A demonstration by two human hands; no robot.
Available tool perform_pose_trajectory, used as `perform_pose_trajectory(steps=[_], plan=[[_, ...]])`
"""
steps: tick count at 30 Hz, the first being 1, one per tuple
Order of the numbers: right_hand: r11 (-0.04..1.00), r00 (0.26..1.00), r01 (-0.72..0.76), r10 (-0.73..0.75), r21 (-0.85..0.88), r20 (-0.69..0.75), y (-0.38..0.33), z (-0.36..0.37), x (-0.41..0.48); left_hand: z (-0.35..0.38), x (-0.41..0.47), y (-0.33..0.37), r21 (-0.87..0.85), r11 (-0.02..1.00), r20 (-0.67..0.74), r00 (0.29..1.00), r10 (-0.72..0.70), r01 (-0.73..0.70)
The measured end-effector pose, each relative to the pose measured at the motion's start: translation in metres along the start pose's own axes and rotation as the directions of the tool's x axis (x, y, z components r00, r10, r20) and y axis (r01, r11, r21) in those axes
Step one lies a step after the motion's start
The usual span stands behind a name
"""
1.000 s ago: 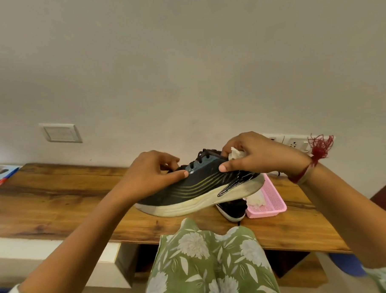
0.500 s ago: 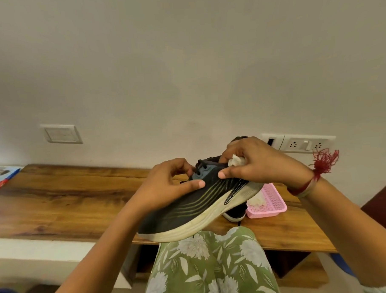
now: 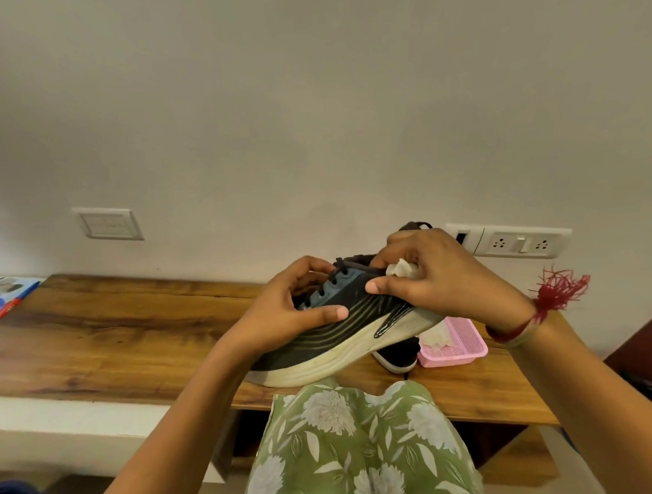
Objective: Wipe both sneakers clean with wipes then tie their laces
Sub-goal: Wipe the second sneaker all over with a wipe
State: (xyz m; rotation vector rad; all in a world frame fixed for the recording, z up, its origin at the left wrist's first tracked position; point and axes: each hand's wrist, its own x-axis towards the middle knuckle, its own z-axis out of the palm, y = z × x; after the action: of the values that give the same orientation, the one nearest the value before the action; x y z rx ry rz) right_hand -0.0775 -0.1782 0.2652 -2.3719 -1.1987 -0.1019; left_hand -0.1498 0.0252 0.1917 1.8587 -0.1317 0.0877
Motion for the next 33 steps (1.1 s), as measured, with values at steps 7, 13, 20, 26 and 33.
perform_pose_trajectory(steps=[7,13,20,26,33], plan=[[0.999,0.995,0.044,-0.043,0.012,-0.089,0.000,0.005,-0.004,-0.010,0.005,-0.007,0.007,0.998,0.054,0.997,0.060,-0.060],[0.997,0.988,0.046,-0.037,0.055,-0.152,0.007,0.012,-0.006,-0.018,0.009,-0.012,0.212,0.974,0.184,0.982,0.047,-0.086],[0.984,0.953,0.177,-0.165,0.023,-0.254,0.008,0.016,-0.008,-0.024,0.012,-0.010,0.170,0.981,0.250,0.967,0.049,-0.093],[0.951,0.900,0.289,-0.309,-0.109,-0.307,0.011,0.030,-0.011,-0.016,0.014,0.003,0.165,0.970,0.144,0.978,0.154,-0.177],[0.948,0.847,0.310,-0.309,-0.070,-0.433,0.021,0.045,-0.013,-0.015,0.009,0.006,0.269,0.956,-0.075,0.988,0.137,-0.113]])
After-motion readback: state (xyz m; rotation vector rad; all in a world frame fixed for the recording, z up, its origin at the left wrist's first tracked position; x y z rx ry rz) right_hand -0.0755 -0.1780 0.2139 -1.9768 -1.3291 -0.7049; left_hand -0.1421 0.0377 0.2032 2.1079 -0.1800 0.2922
